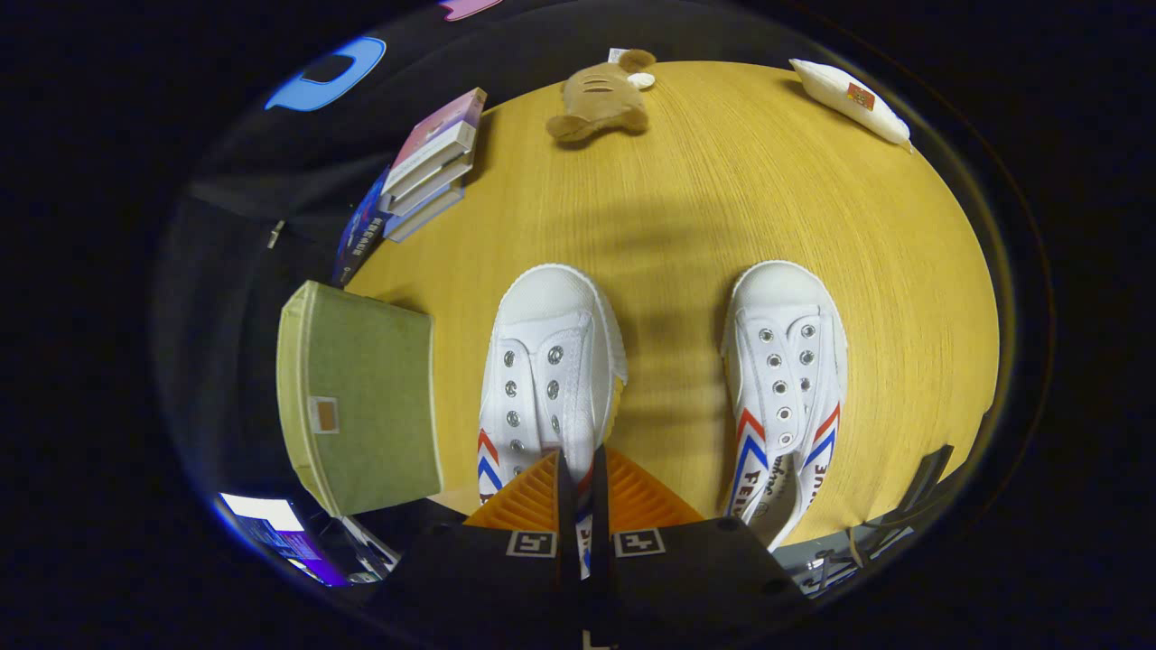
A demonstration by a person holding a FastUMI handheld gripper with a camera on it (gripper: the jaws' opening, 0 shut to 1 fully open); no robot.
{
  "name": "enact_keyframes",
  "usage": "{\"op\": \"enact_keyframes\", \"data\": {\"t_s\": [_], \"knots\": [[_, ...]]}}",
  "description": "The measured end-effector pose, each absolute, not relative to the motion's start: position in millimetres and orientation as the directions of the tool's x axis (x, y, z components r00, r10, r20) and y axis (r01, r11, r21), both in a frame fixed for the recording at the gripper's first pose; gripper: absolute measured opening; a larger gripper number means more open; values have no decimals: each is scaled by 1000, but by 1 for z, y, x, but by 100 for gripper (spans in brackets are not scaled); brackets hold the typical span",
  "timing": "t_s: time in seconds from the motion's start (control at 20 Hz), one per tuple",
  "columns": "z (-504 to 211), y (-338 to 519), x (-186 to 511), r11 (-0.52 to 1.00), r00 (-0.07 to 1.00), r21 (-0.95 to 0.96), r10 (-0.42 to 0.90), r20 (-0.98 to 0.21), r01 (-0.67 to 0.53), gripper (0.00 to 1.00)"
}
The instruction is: Open the storage box then place both shoes into the box .Put the left shoe in first, then the right shoe, with the right side of both shoes facing outward in a uniform manner.
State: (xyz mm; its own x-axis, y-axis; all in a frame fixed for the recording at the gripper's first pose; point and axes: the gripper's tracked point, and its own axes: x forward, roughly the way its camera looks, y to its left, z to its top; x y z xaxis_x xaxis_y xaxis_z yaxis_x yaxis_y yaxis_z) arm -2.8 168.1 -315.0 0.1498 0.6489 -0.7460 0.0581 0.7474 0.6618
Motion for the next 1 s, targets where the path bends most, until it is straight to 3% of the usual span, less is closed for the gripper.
{"op": "enact_keyframes", "data": {"t_s": [0.45, 0.8, 1.0], "knots": [[-164, 231, 26, 603, 233, 797, 776, -587, -1, 8], [-100, 325, 15, 521, 131, 853, 843, -521, 38, 8], [-110, 381, 11, 564, 80, 821, 817, -570, 92, 8]]}}
